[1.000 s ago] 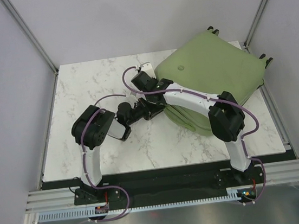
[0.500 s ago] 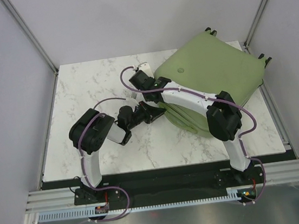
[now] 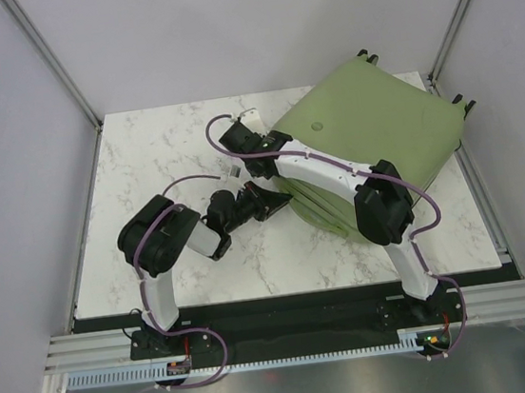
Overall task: Pack the luggage
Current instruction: Zip the luggage at the center of the board.
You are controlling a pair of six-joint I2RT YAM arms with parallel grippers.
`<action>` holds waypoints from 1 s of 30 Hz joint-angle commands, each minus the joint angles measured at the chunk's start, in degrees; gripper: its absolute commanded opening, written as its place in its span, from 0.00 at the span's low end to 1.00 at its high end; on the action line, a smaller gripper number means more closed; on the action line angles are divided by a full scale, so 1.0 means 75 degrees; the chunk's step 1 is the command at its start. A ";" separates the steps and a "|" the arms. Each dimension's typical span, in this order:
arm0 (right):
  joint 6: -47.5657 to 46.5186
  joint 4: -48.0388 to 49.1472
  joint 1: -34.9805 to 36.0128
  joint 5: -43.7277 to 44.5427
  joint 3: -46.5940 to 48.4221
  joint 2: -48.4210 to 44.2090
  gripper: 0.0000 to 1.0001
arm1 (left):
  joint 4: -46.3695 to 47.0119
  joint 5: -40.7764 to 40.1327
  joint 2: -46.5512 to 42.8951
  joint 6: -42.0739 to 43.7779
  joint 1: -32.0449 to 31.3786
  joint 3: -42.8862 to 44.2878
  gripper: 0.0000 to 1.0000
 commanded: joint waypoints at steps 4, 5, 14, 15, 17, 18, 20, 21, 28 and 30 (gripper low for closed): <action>0.0397 0.2095 -0.0338 0.1352 0.0927 0.0123 0.00 | 0.3469 0.2764 -0.1003 0.1058 -0.1110 -0.0615 0.02; 0.0444 0.2060 -0.0349 0.1398 0.0950 0.0135 0.00 | 0.3469 0.2741 -0.1027 0.1081 -0.1145 -0.0651 0.02; 0.1194 0.1626 -0.0373 0.1248 0.1126 0.0100 0.00 | 0.3469 0.2554 -0.1238 0.1187 -0.1356 -0.0885 0.02; 0.1241 0.1626 -0.0373 0.1165 0.1114 0.0065 0.00 | 0.3469 0.2530 -0.1284 0.1164 -0.1356 -0.0943 0.02; 0.1346 0.1614 -0.0373 0.0955 0.1056 -0.0122 0.01 | 0.3469 0.2355 -0.1425 0.1105 -0.1344 -0.1026 0.02; 0.1370 0.1614 -0.0373 0.0768 0.0917 -0.0204 0.03 | 0.3469 0.2331 -0.1460 0.1012 -0.1344 -0.1061 0.02; 0.1382 0.1602 -0.0361 0.0580 0.0659 -0.0532 0.08 | 0.3469 0.2273 -0.1484 0.0802 -0.1333 -0.1049 0.07; 0.1358 0.1602 -0.0373 0.0347 0.0333 -0.0661 0.14 | 0.3469 0.2237 -0.1461 0.0742 -0.1321 -0.1061 0.13; 0.1346 0.1450 -0.0373 -0.0486 -0.1134 -0.2171 0.45 | 0.3399 0.2249 -0.1566 0.0531 -0.1075 -0.1143 0.21; 0.1358 0.1333 -0.0361 -0.0686 -0.1438 -0.2593 0.52 | 0.3294 0.2167 -0.1787 0.0519 -0.0923 -0.1341 0.22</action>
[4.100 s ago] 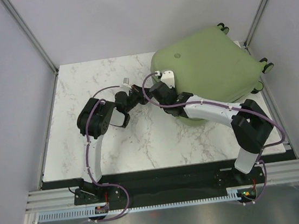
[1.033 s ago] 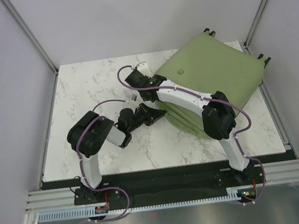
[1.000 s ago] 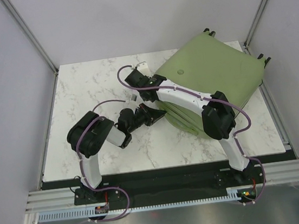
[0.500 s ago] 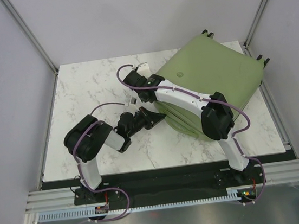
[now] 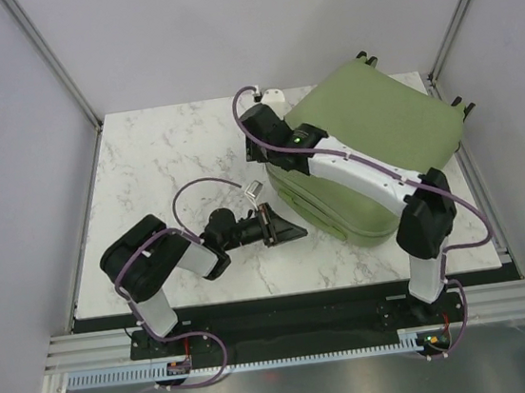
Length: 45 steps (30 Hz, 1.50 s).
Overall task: Pack the luggage
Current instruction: Zip the luggage at the center of the board.
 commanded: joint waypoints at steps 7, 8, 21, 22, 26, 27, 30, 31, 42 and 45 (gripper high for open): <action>-0.0242 -0.0386 -0.0271 -0.1236 -0.0974 -0.1830 0.56 | 0.0083 0.0199 -0.2235 0.1313 0.1301 -0.0917 0.22; -0.0324 -0.0479 -0.0259 -0.1367 -0.1102 -0.1935 0.56 | -0.0677 0.0129 -0.2659 0.1608 0.1443 -0.0883 0.23; -0.1614 -0.0738 0.0819 -0.0585 -0.3328 -0.2804 0.57 | -0.7106 0.0222 -0.4633 0.4236 0.3870 0.0734 0.32; -0.1625 -0.0691 0.0842 -0.0362 -0.3376 -0.2757 0.58 | -0.7153 0.0222 -0.4597 0.4189 0.3894 0.0828 0.32; -0.1520 -0.0738 0.0854 0.0073 -0.3283 -0.2266 0.59 | -0.7467 0.0164 -0.4503 0.4084 0.3905 0.1121 0.34; -0.1439 -0.0726 0.0854 0.0131 -0.3295 -0.2102 0.59 | -0.7632 0.0117 -0.4491 0.4118 0.3905 0.1214 0.36; -0.1321 -0.0551 0.0866 0.0226 -0.3505 -0.1774 0.59 | -0.8147 0.0000 -0.4468 0.4329 0.3905 0.1519 0.37; -0.1263 -0.0457 0.0854 0.0191 -0.3564 -0.1714 0.60 | -0.8219 -0.0035 -0.4514 0.4376 0.3905 0.1590 0.37; -0.1028 0.0644 0.0784 0.0625 -0.4138 -0.1270 0.62 | -0.8536 0.0210 -0.4632 0.4529 0.3929 0.1661 0.40; -0.1144 0.1019 0.0667 0.0298 -0.4150 -0.0942 0.62 | -0.8524 0.0269 -0.4644 0.4599 0.3941 0.1602 0.40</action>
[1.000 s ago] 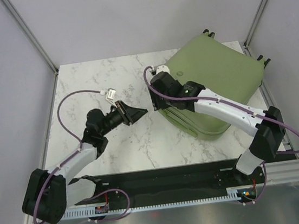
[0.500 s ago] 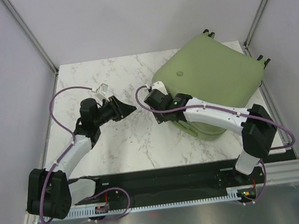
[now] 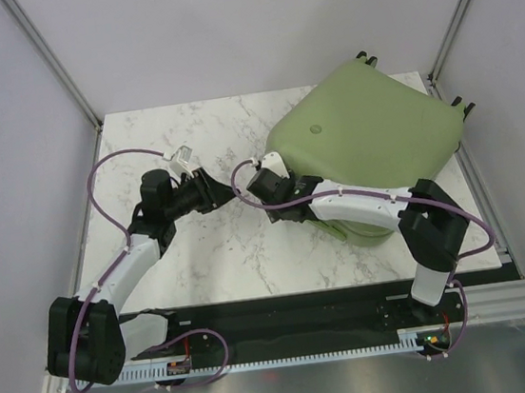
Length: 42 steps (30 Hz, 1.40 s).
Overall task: Pack the luggage
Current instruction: Zip the luggage at the center of the board.
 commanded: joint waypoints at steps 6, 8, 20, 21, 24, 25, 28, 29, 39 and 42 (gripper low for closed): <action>-0.0457 0.1382 -0.0245 -0.0704 -0.0111 0.1006 0.33 | 0.0114 0.0275 -0.0273 0.0450 0.0170 -0.0034 0.40; -0.0574 0.1570 -0.0257 -0.1137 -0.0006 0.1158 0.15 | 0.0126 0.0368 -0.0284 0.0485 0.0217 -0.0081 0.41; -0.2964 0.2017 0.0727 -0.4910 -0.0016 0.1323 0.00 | 0.0266 0.0439 -0.0355 0.0602 0.0428 -0.0373 0.40; -0.2965 0.1946 0.0785 -0.5283 -0.0110 0.1265 0.00 | 0.0278 0.0416 -0.0366 0.0614 0.0463 -0.0374 0.40; -0.2907 0.1607 0.1054 -0.5591 -0.0578 0.0844 0.00 | 0.0278 0.0345 -0.0308 0.0684 0.0556 -0.0374 0.41; -0.2895 0.1350 0.1114 -0.5708 -0.0870 0.0715 0.00 | 0.0290 0.0345 -0.0296 0.0719 0.0580 -0.0374 0.41; -0.2638 0.0788 0.1219 -0.5767 -0.1537 0.0164 0.01 | 0.0290 0.0392 -0.0168 0.0789 0.0662 -0.0385 0.41; -0.2532 0.0646 0.1231 -0.5767 -0.1726 -0.0127 0.01 | 0.0301 0.0404 -0.0156 0.0813 0.0686 -0.0397 0.41; 0.0267 -0.1674 0.1185 -0.3625 -0.2888 -0.1465 0.08 | 0.0629 0.0638 -0.0003 0.0825 0.0768 -0.0760 0.41; 0.1229 -0.2389 0.1161 -0.3026 -0.3005 -0.1887 0.16 | 0.0769 0.0743 -0.0085 0.0801 0.0768 -0.0924 0.41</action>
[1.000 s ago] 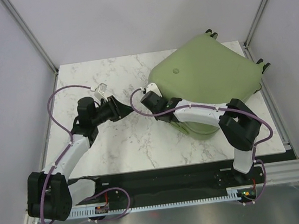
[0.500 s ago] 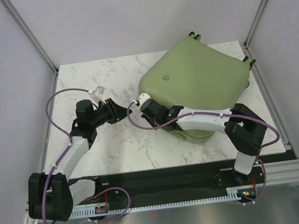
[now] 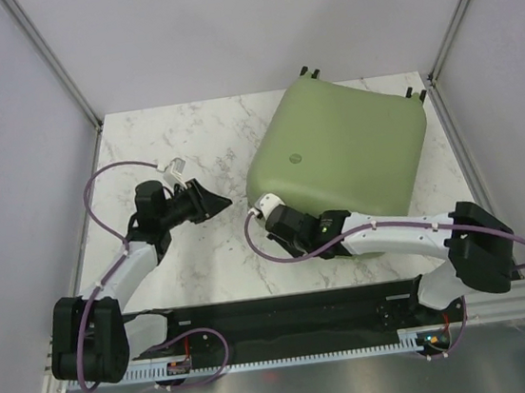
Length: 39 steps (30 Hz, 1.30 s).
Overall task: Pack the luggage
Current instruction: Zip the luggage at the center of the board.
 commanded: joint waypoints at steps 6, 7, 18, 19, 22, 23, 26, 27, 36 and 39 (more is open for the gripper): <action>0.4395 -0.4119 -0.0171 -0.0834 -0.1087 -0.1190 0.29 | 0.1625 0.1363 0.0172 0.0565 0.0033 -0.0526 0.41; 0.4431 -0.4166 -0.0171 -0.0799 -0.1134 -0.1447 0.31 | 0.2022 0.1541 0.0265 0.0648 0.0033 -0.0527 0.42; 0.4984 -0.5269 -0.0675 -0.0903 -0.0645 -0.2527 0.59 | 0.2776 0.3254 0.1907 0.0836 0.0033 0.0867 0.45; 0.4819 -0.5233 -0.0664 -0.0962 -0.0410 -0.2562 0.60 | 0.2787 0.3231 0.1942 0.0836 0.0033 0.0891 0.45; 0.4142 -0.5291 -0.0640 -0.1021 0.0703 -0.2470 0.61 | 0.2694 0.2775 0.2105 0.0743 0.0033 0.1054 0.45; 0.3976 -0.5326 -0.0628 -0.1114 0.1019 -0.2411 0.62 | 0.2636 0.2692 0.2199 0.0661 0.0033 0.1264 0.45; 0.3414 -0.5409 -0.0605 -0.1454 0.2261 -0.2083 0.63 | 0.2635 0.2528 0.2515 0.0403 0.0033 0.1558 0.45; 0.3365 -0.5467 -0.0605 -0.1524 0.2960 -0.1989 0.64 | 0.2635 0.2434 0.2574 0.0286 0.0033 0.1756 0.45; 0.3705 -0.6300 -0.2663 0.1884 0.6178 -0.1004 0.71 | 0.2647 0.2036 0.3347 -0.0207 -0.0072 0.2636 0.45; 0.3437 -0.5951 -0.4277 0.2529 0.6027 -0.1167 0.73 | 0.2659 0.1895 0.3453 -0.0347 -0.0166 0.2754 0.44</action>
